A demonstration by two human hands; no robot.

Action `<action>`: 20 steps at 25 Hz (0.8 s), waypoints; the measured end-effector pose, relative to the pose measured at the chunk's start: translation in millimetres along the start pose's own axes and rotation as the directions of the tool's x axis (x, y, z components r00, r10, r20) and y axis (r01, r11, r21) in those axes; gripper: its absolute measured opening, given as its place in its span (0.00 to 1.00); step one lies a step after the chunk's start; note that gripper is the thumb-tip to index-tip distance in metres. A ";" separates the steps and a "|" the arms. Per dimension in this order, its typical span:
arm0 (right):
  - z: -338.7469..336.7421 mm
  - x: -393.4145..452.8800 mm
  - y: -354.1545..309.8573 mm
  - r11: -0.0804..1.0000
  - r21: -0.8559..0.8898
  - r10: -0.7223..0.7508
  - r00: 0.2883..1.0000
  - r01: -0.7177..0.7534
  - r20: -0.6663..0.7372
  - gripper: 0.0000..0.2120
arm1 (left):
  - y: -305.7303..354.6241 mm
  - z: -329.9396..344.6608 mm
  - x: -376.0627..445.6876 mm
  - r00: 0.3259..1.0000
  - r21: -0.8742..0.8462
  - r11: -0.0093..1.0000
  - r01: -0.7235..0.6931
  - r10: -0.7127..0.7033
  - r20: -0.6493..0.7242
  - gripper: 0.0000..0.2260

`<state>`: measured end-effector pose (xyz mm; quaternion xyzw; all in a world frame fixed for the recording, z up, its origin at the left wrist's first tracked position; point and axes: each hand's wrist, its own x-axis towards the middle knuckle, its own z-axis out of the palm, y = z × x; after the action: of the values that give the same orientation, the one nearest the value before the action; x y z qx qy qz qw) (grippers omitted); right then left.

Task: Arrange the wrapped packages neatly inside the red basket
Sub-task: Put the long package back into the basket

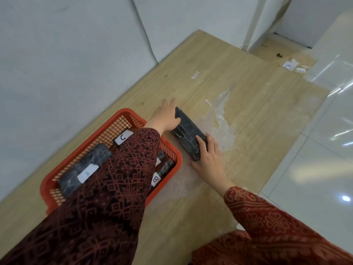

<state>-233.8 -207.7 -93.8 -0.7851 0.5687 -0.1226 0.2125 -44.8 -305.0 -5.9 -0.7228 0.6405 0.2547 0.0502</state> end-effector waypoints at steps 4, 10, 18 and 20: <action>-3.9 2.0 -1.6 1.000 -0.028 -0.006 0.999 0.007 0.041 0.35 | -7.3 11.2 10.5 0.988 -0.042 0.998 0.052 -0.045 0.148 0.31; -77.0 21.0 -4.4 0.924 0.345 -0.114 0.981 0.162 -0.154 0.25 | -5.6 -44.5 -41.6 0.943 -0.314 0.932 -0.179 0.071 -0.327 0.21; -135.0 50.2 -92.8 0.623 0.708 -0.109 0.860 -0.331 0.498 0.25 | -63.2 -31.7 -218.1 0.812 -0.607 0.771 -0.192 -0.223 -0.540 0.18; -126.5 42.6 -111.8 0.694 0.681 -0.279 0.783 -0.236 0.556 0.27 | -77.8 -5.2 -248.9 0.756 -0.714 0.688 -0.129 -0.398 -0.519 0.16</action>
<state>-181.0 -243.2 68.3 -0.6389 0.3610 -0.0721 0.6755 18.4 -69.5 86.6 -0.7734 0.4081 0.2156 -0.4346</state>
